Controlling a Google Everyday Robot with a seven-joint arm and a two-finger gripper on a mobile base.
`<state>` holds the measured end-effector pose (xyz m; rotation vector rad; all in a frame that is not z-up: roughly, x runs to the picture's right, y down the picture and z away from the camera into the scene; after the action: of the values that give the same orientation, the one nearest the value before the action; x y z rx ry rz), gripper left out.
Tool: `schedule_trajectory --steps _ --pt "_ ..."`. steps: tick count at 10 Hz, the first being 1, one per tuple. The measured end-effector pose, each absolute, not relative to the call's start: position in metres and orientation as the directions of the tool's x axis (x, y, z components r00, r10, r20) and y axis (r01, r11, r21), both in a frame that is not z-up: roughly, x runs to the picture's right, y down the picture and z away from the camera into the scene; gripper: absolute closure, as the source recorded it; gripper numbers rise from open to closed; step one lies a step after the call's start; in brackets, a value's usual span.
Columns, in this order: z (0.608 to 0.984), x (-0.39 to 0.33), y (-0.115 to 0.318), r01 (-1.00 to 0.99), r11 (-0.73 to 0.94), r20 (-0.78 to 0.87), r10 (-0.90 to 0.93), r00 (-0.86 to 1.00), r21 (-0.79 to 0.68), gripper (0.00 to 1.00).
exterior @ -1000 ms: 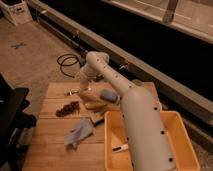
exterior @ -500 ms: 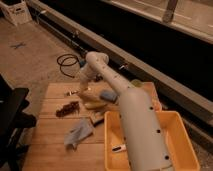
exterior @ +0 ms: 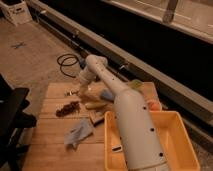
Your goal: Place fork in tray
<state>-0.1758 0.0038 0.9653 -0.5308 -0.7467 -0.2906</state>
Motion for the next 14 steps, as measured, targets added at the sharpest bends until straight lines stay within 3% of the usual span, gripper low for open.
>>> schedule_trajectory --steps 9,11,14 --pt "0.99 -0.17 0.003 0.403 0.826 0.659 -0.05 0.751 -0.395 0.36" --pt "0.996 -0.172 0.006 0.416 0.811 0.662 -0.047 0.748 -0.412 0.5" --pt "1.001 -0.17 0.012 0.425 0.798 0.666 -0.039 0.745 -0.428 0.82"
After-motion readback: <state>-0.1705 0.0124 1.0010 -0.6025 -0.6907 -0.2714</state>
